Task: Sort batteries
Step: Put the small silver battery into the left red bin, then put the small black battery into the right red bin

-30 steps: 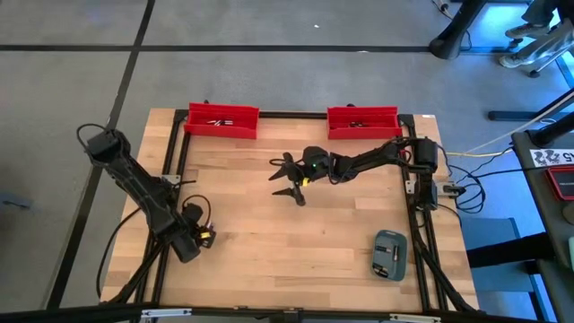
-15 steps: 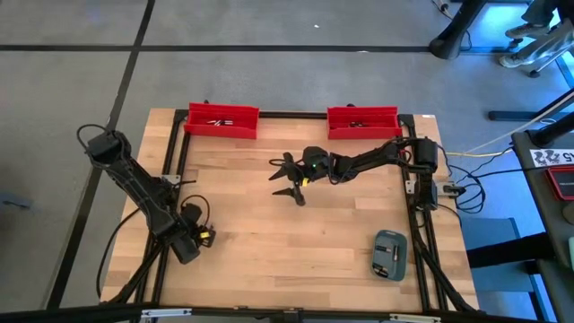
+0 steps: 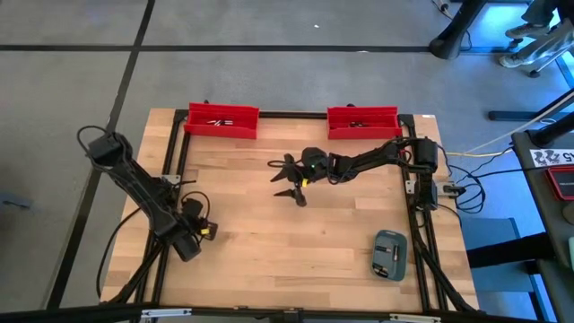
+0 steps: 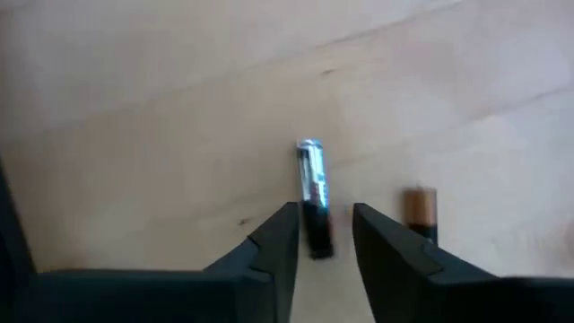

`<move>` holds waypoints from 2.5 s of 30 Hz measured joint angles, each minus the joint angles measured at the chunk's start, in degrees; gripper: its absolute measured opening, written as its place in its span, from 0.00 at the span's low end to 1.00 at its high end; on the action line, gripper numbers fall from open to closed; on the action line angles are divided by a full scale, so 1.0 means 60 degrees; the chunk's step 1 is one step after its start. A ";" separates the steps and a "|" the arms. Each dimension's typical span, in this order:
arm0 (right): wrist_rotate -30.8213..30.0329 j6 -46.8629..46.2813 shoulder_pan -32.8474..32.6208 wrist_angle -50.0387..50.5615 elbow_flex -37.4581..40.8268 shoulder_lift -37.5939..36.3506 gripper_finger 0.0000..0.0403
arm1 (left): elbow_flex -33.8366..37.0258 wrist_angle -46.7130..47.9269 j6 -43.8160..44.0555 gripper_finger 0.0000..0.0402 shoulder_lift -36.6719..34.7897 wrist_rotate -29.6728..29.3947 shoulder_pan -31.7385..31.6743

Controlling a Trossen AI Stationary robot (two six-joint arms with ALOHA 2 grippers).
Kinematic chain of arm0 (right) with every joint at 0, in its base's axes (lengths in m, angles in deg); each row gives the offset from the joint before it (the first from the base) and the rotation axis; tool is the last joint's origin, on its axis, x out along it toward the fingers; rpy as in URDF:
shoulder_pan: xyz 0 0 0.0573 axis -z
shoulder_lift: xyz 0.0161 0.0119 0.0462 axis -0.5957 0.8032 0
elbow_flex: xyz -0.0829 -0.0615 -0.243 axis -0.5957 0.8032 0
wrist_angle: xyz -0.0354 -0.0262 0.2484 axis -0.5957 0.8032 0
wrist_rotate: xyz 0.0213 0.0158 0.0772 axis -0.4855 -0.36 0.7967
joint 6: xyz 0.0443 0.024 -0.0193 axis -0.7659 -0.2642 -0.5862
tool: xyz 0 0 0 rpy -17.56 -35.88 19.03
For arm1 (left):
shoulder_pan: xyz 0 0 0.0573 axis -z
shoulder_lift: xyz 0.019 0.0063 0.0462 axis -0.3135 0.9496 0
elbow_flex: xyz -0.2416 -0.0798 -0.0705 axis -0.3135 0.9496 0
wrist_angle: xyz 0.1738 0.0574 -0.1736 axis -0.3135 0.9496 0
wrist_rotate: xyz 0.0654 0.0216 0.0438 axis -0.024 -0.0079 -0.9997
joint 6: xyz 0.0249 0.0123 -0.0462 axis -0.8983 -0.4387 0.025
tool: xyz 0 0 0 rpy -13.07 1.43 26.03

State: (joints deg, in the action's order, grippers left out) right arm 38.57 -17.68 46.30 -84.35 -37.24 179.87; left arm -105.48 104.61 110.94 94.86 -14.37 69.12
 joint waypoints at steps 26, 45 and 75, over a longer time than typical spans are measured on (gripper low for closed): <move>-0.0417 0.1092 0.1908 0.1643 0.1278 -0.1253 0.61 | -0.1710 0.0054 -0.7385 0.02 -0.1178 -0.1560 -0.5917; -0.1474 0.1016 0.2662 0.1348 0.1163 -0.1388 0.61 | -0.5213 -0.1403 -1.7861 0.01 -0.0147 0.2796 -1.5566; -0.0889 0.1250 0.3319 0.0864 0.0747 -0.1388 0.61 | -0.5757 -0.1437 -2.0142 0.00 -0.1014 0.1975 -1.4523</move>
State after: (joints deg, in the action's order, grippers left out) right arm 33.24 -10.18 66.21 -79.17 -32.76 171.55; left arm -140.02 95.99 -9.91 88.78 -2.52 -18.02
